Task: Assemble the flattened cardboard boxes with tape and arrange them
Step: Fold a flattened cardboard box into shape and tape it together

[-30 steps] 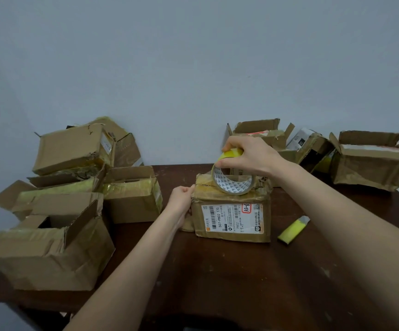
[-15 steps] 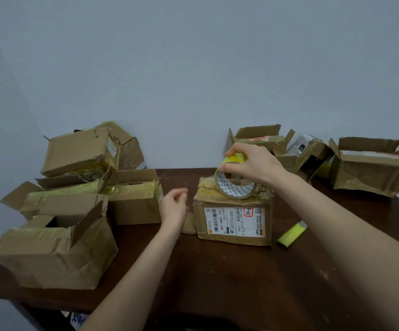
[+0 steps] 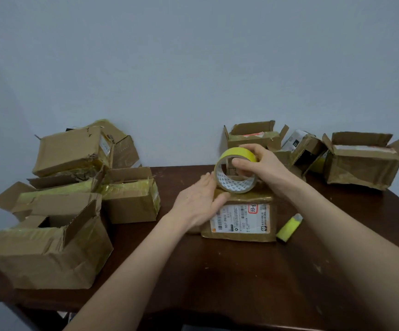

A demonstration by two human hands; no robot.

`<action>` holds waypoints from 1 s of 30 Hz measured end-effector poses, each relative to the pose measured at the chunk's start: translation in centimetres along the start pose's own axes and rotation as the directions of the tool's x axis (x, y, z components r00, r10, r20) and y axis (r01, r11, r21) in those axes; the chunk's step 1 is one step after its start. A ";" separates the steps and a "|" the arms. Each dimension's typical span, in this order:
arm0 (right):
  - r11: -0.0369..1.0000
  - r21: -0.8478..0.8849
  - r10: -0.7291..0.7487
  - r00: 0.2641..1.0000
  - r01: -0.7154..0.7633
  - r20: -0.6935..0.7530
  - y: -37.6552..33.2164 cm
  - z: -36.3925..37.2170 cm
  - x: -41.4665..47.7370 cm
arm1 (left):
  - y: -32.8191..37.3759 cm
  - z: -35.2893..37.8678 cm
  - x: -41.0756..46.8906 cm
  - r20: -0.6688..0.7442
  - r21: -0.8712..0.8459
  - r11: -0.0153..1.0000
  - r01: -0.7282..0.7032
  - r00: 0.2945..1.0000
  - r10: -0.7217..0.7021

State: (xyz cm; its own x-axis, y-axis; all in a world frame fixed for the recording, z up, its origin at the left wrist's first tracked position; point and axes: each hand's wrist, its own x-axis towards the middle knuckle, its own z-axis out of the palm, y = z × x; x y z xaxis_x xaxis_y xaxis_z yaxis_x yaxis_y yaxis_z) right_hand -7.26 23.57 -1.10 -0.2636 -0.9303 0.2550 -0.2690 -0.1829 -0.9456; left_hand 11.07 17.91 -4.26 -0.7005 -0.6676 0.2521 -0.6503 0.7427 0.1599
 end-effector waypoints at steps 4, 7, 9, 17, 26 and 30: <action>0.998 -0.060 -0.032 0.995 0.027 -0.089 -0.1 -0.6 0.2 | 0.2 0.4 -0.1 0.030 0.078 0.997 0.011 0.999 -0.014; 0.968 -0.226 -0.118 0.992 0.105 -0.043 -1.3 -1.0 0.9 | 0.1 0.4 0.0 0.037 0.129 0.992 -0.010 0.999 0.005; 0.930 -0.348 -0.132 0.991 0.118 -0.018 -2.0 -2.0 1.0 | 0.2 0.3 0.0 0.053 0.146 0.989 -0.011 0.999 0.003; 0.789 -0.602 -0.097 0.992 0.124 0.078 -3.4 -5.8 0.4 | 0.4 0.2 -0.1 0.055 0.157 0.987 -0.035 0.998 0.026; 0.960 -0.280 -0.022 0.998 0.005 -0.057 -0.9 -6.5 -1.7 | -0.3 1.3 0.0 -0.011 0.019 0.999 -0.045 0.999 0.045; 0.994 -0.109 0.000 0.998 -0.006 -0.058 0.2 -4.8 -2.2 | -2.1 0.3 -0.3 0.007 0.043 0.998 -0.035 0.999 0.035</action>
State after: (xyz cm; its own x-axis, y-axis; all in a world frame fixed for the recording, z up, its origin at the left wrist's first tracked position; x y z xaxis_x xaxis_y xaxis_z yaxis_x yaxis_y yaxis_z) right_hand -11.18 27.06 -0.83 -0.3170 -0.9102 0.2667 -0.3665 -0.1418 -0.9195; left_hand 12.60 16.56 -4.96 -0.7250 -0.6414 0.2510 -0.6372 0.7629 0.1093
